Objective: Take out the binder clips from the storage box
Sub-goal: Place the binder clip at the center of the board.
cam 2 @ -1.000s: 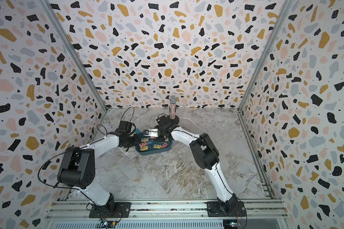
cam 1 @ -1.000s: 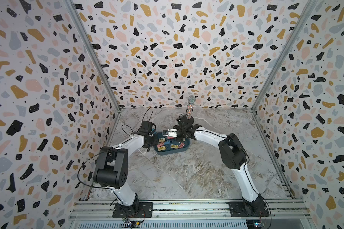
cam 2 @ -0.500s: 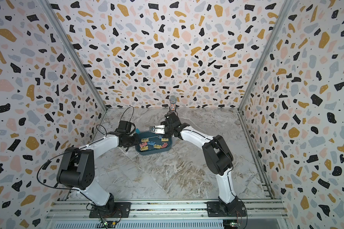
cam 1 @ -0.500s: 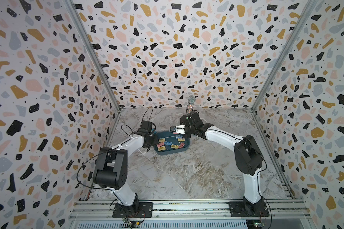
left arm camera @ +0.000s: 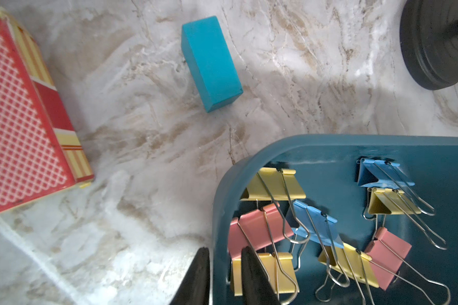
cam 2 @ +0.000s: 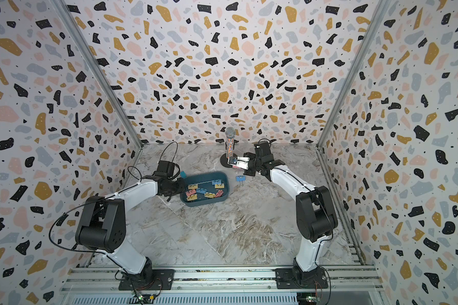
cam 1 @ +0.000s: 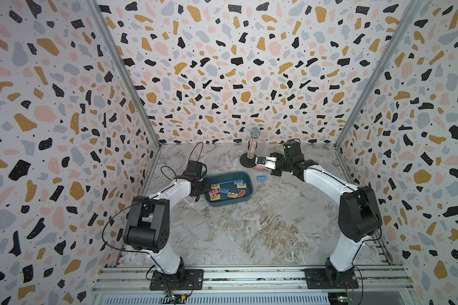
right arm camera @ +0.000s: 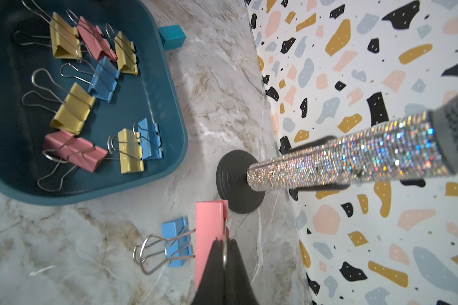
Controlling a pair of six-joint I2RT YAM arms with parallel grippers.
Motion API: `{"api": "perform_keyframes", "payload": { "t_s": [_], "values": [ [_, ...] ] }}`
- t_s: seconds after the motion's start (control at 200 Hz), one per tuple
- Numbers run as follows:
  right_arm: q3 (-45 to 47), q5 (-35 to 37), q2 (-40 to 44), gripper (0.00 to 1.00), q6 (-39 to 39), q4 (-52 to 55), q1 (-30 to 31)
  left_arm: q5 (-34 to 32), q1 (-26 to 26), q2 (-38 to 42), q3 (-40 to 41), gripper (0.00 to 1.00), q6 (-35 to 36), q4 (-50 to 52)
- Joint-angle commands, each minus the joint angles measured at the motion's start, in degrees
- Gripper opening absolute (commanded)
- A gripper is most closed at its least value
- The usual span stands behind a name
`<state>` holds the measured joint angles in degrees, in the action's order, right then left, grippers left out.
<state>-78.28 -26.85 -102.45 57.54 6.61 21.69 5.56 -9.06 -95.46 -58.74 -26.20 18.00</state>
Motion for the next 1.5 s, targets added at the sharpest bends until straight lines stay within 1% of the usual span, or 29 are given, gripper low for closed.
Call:
{"api": "perform_keyframes", "payload": {
  "t_s": [0.0, 0.14, 0.31, 0.495, 0.641, 0.946, 1.241, 1.496],
  "values": [
    [2.4, -5.0, 4.4, 0.00, 0.8, 2.2, -2.7, 0.6, 0.3, 1.6, 0.3, 0.25, 0.4, 0.3],
    [3.6, -4.1, 5.7, 0.00, 5.6, 5.5, -3.9, 0.9, 0.3, 1.7, 0.3, 0.25, 0.2, 0.2],
    [3.7, -4.0, 4.9, 0.00, 7.4, 6.3, -5.1, 0.9, 0.3, 2.1, 1.1, 0.25, 0.0, -0.3],
    [5.2, -3.9, 3.1, 0.00, 9.9, 4.2, -6.2, 1.6, 0.3, 1.8, 1.3, 0.25, -0.3, -0.8],
    [5.8, -5.3, 1.4, 0.00, 10.2, 3.0, -7.7, 1.8, 0.3, 1.8, 1.5, 0.25, -0.4, -1.0],
    [4.0, -6.5, -3.1, 0.00, 13.3, 3.3, -9.8, 1.7, 0.3, 1.8, 1.6, 0.25, -0.3, -1.1],
    [3.7, -4.6, -7.1, 0.00, 15.0, 0.2, -10.0, 1.5, 0.3, 2.0, 1.9, 0.25, -0.5, -1.1],
    [3.9, -4.2, -9.3, 0.00, 14.4, -3.4, -9.9, 1.5, 0.3, 1.7, 1.7, 0.25, -0.4, -1.1]
  ]
}}
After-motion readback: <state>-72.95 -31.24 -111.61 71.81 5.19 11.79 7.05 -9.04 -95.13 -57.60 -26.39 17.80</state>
